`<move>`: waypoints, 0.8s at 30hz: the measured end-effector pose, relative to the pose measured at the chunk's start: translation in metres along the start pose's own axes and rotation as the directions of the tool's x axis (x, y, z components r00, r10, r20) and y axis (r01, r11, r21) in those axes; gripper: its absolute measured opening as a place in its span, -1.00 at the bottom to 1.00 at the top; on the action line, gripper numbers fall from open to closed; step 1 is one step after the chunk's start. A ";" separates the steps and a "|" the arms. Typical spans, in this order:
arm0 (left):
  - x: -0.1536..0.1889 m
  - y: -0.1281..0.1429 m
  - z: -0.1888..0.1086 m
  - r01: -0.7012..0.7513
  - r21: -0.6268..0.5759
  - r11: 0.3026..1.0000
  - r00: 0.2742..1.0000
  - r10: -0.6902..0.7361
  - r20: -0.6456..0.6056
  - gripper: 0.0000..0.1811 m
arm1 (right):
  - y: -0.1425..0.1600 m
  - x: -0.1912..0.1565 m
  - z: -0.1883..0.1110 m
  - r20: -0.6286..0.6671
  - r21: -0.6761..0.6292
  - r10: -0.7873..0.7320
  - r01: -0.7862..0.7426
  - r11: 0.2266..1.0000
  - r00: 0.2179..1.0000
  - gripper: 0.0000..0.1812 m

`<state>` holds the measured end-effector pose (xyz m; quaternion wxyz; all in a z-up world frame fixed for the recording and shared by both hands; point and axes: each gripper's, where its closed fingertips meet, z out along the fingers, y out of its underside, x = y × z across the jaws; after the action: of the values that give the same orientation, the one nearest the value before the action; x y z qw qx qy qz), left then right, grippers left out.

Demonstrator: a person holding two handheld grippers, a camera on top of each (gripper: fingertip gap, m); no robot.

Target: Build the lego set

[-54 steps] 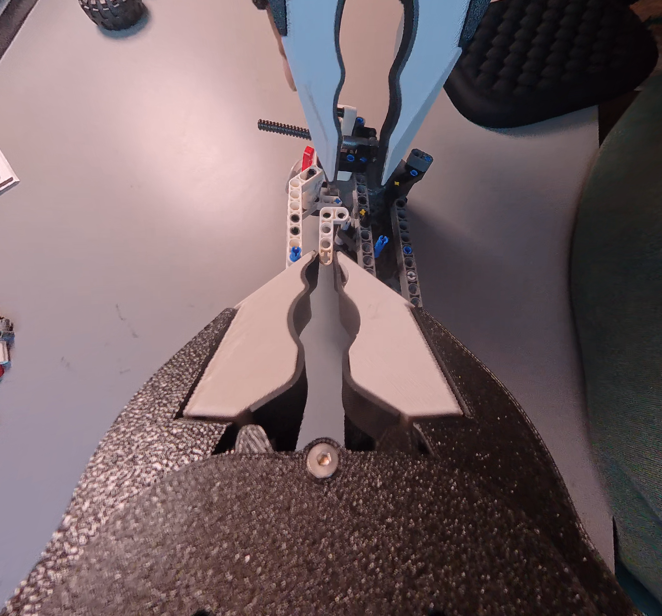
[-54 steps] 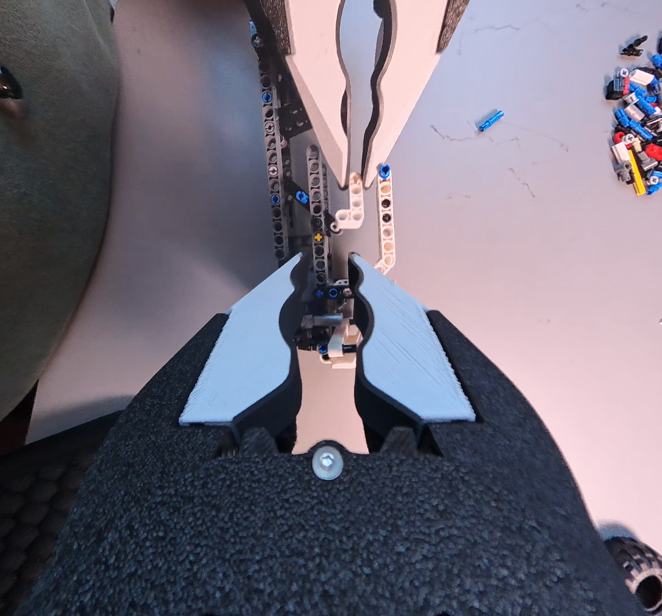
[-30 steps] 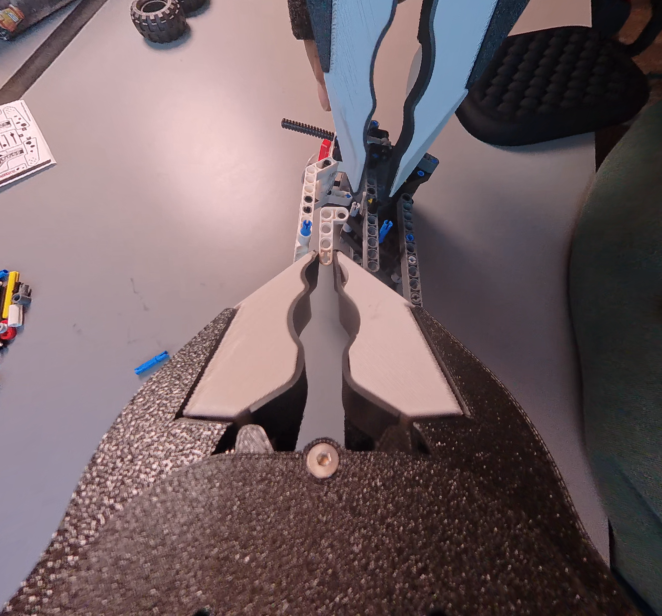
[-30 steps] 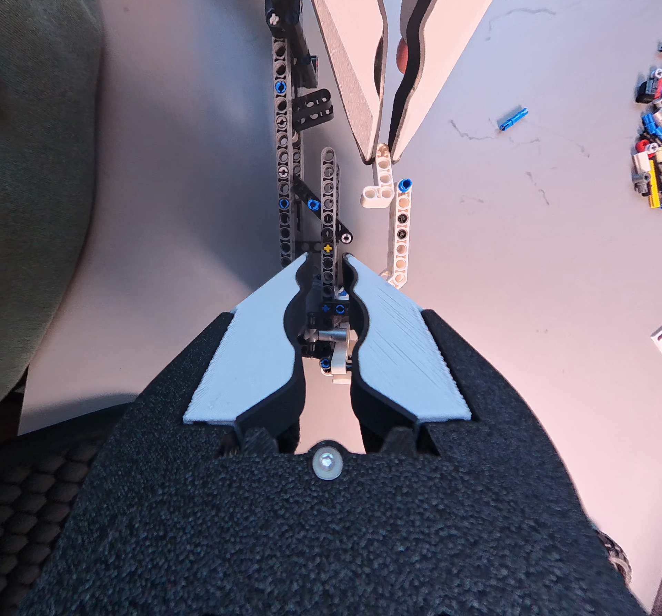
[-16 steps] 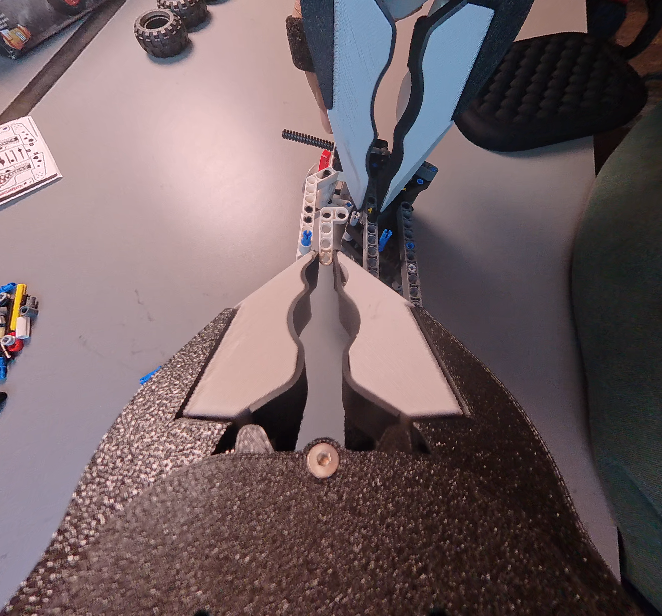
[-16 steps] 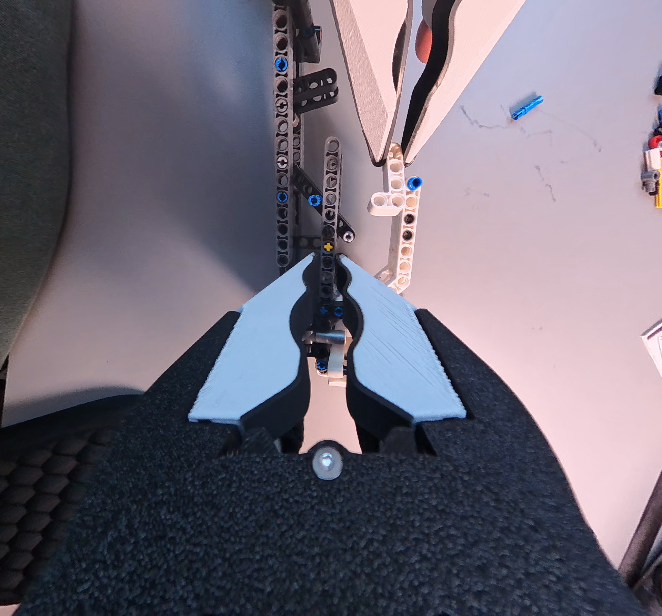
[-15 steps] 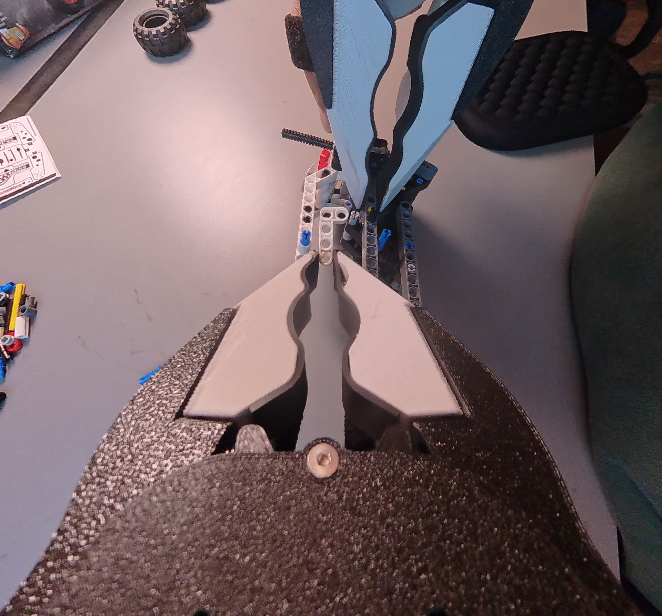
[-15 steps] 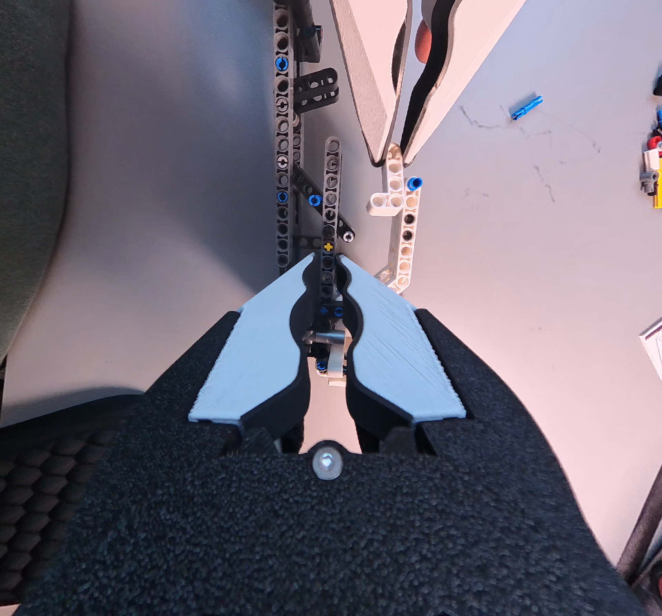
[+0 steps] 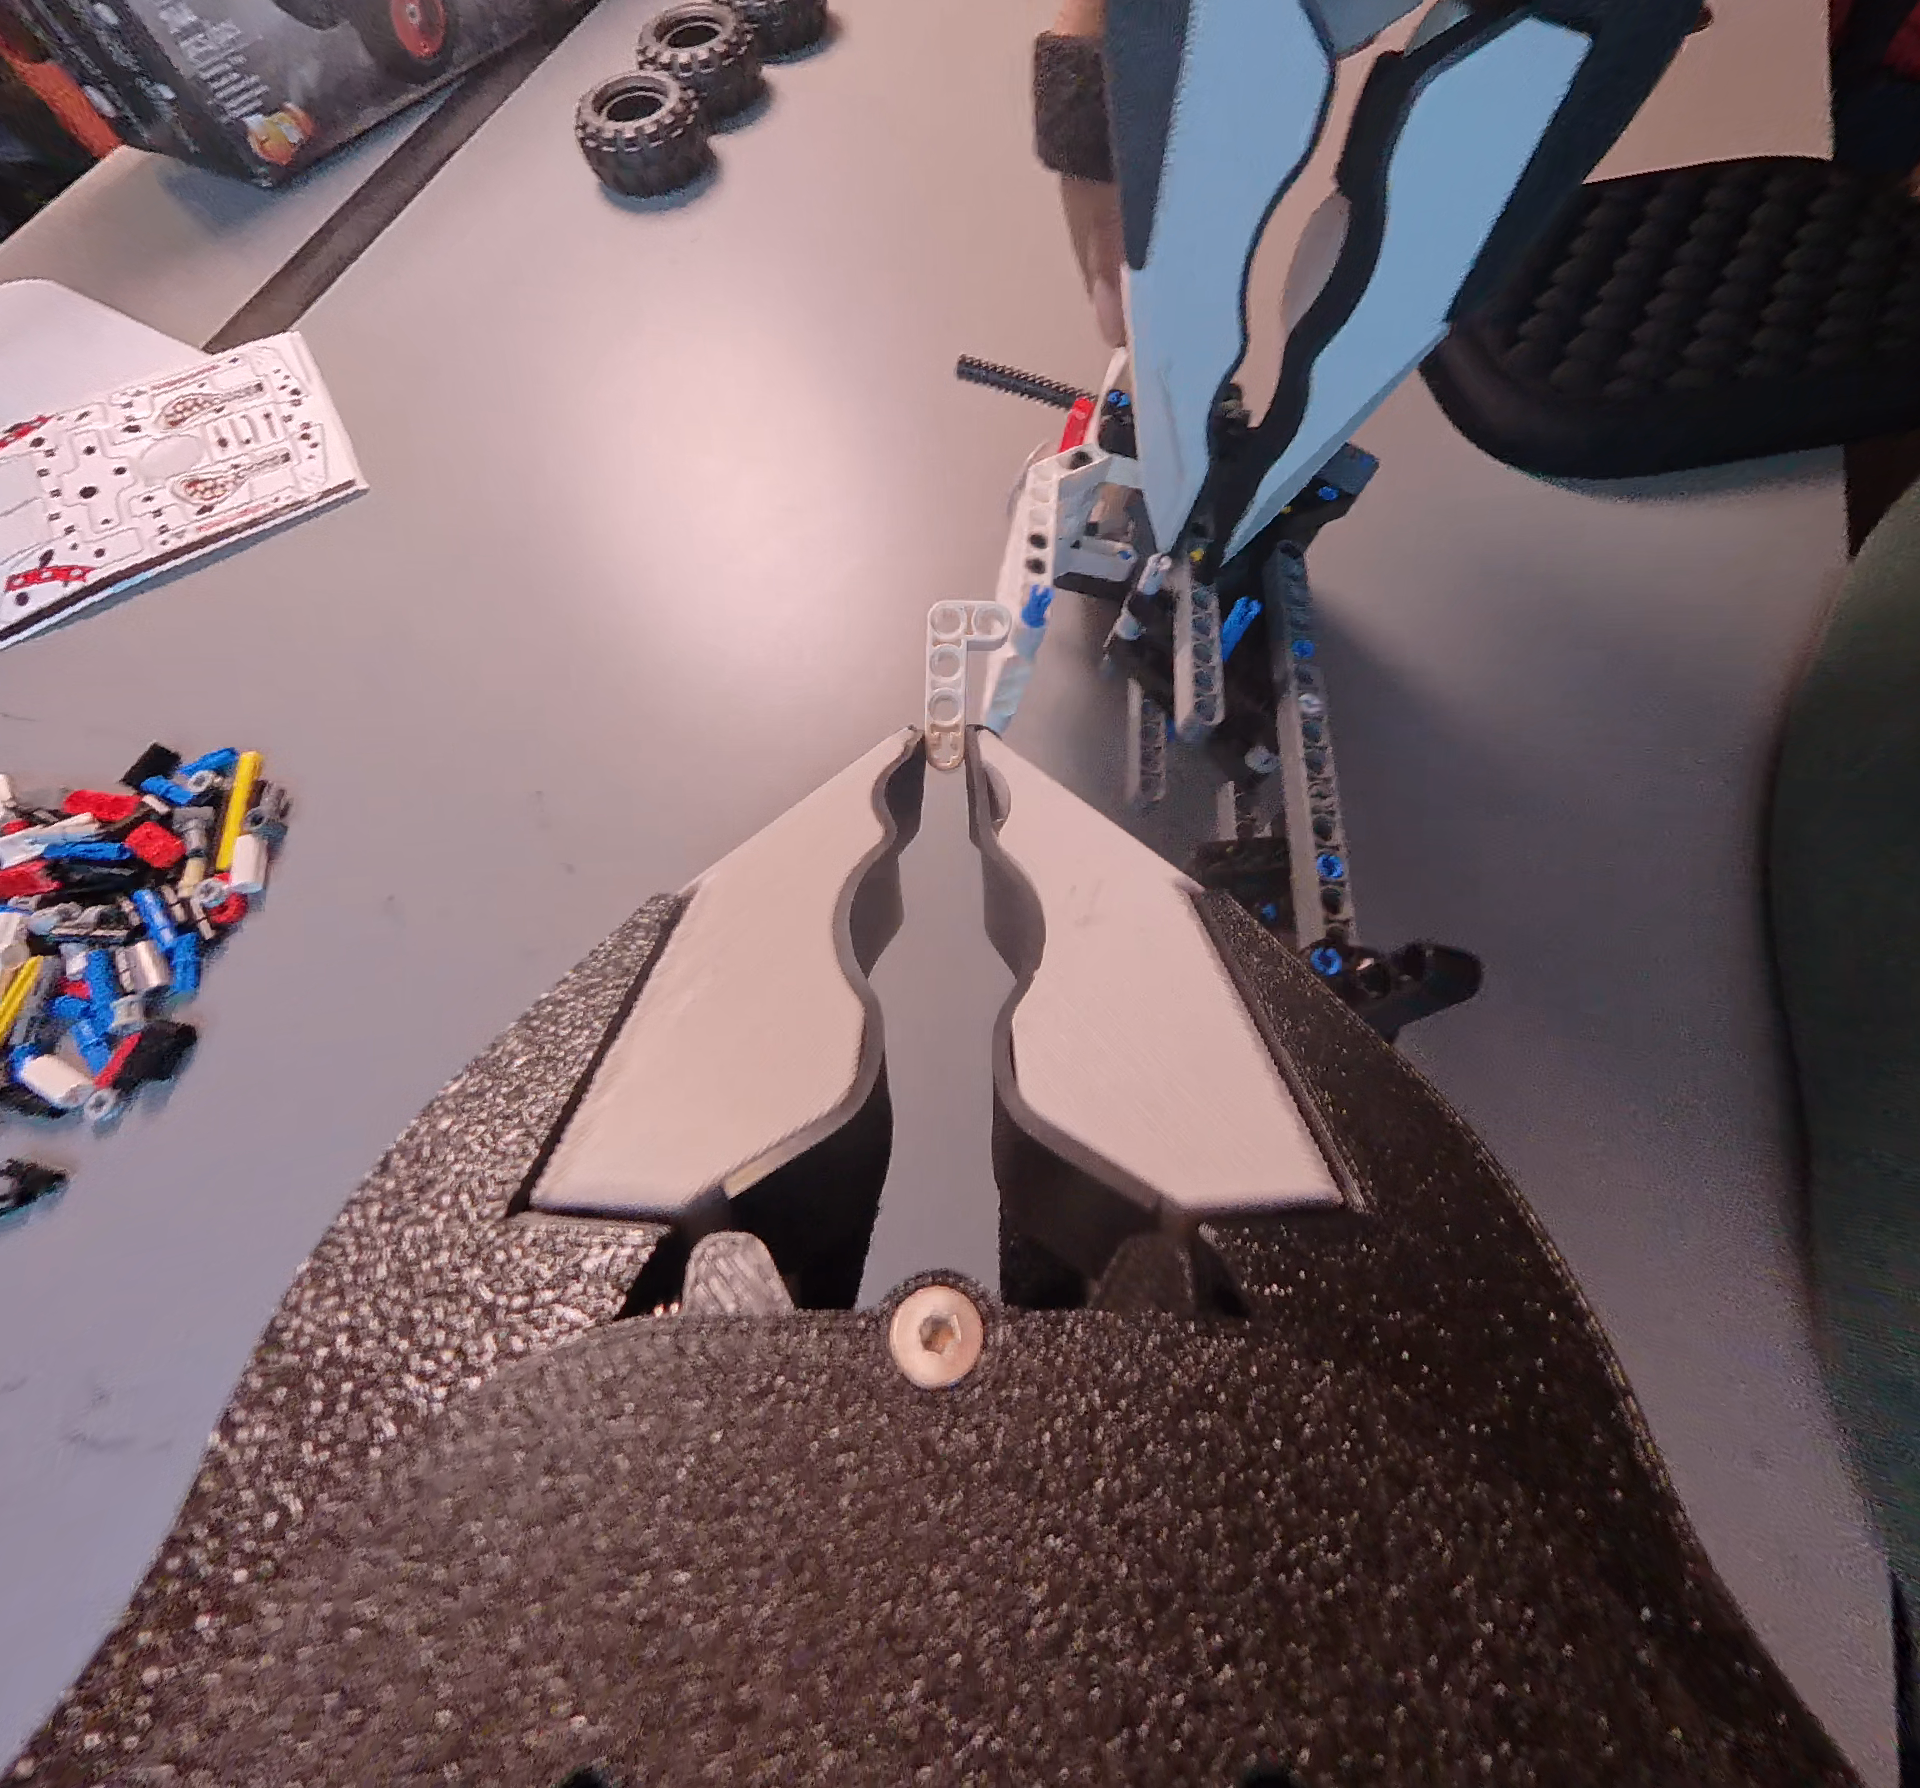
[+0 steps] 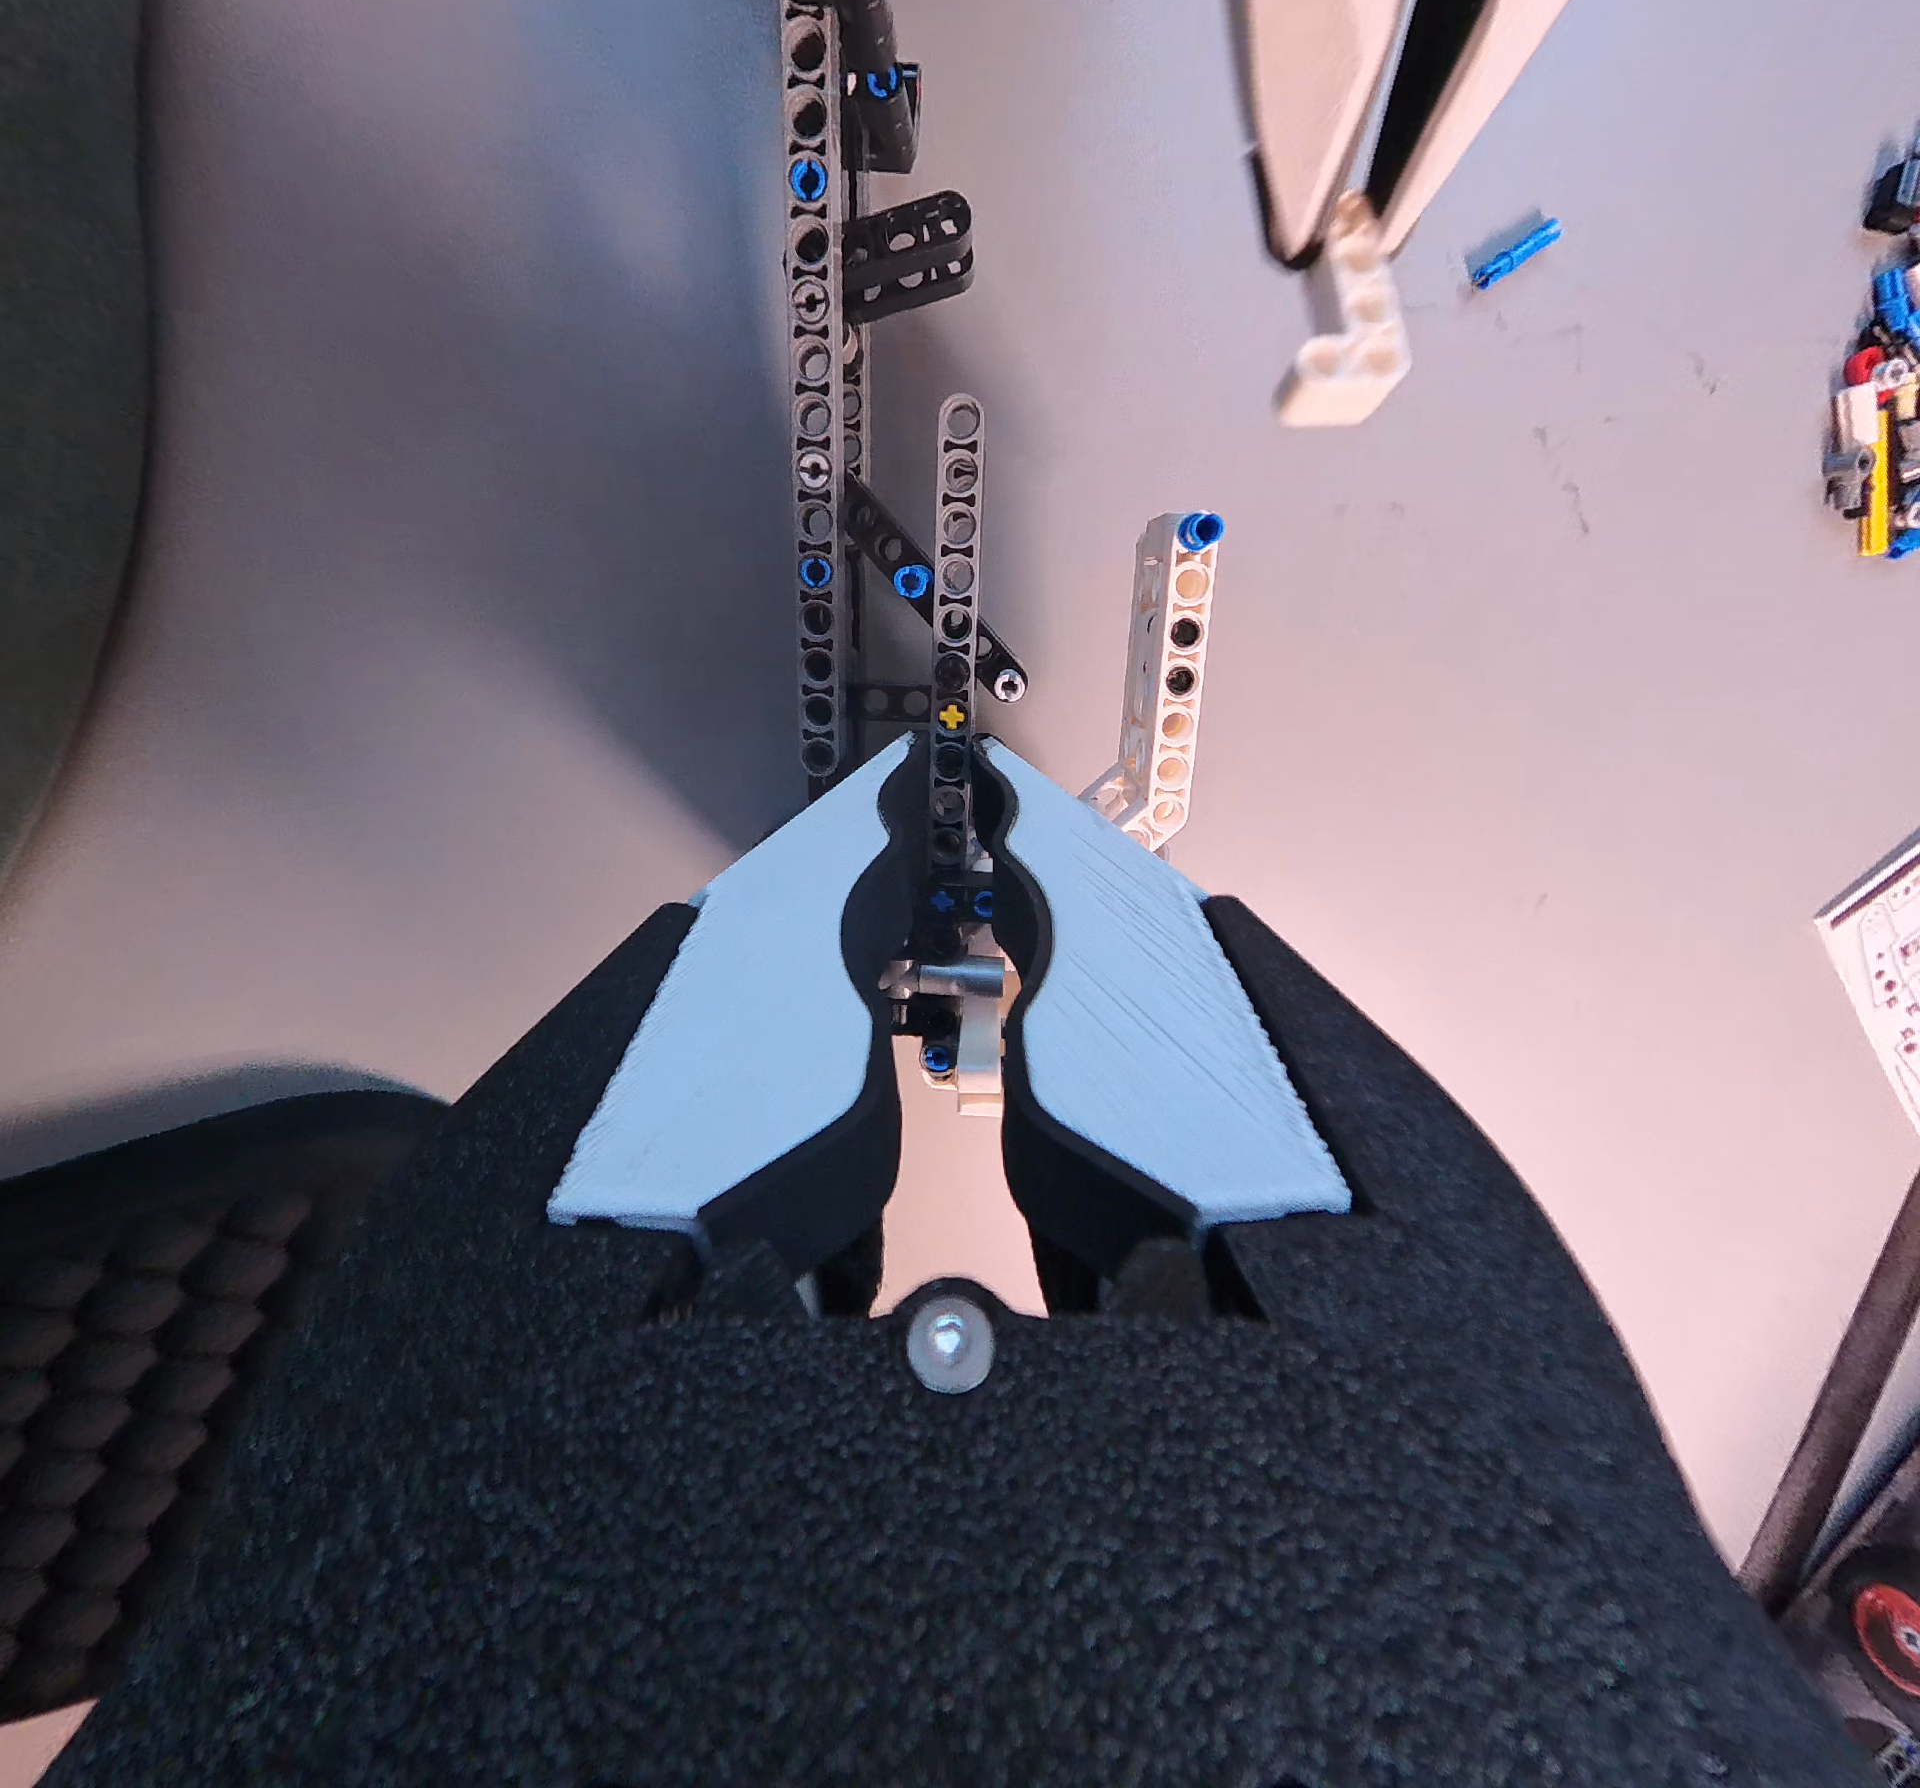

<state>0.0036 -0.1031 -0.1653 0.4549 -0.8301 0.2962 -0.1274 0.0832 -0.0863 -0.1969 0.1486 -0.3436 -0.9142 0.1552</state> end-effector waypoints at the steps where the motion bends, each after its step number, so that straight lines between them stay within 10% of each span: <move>1: -0.007 0.004 -0.001 0.003 -0.011 1.000 1.000 -0.002 0.029 -0.92 | 0.001 0.000 0.000 0.001 0.004 0.005 -0.005 1.000 1.000 -0.92; 24: -0.027 0.074 0.034 0.033 -0.206 0.978 0.998 -0.024 0.051 -0.92 | 0.018 -0.006 -0.045 0.005 0.178 0.181 -0.179 0.968 0.983 -0.73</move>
<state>-0.0291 -0.0938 -0.2445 0.3714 -0.8798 0.2849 -0.0826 0.1149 -0.0696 -0.1635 0.1688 -0.4115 -0.8609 0.2471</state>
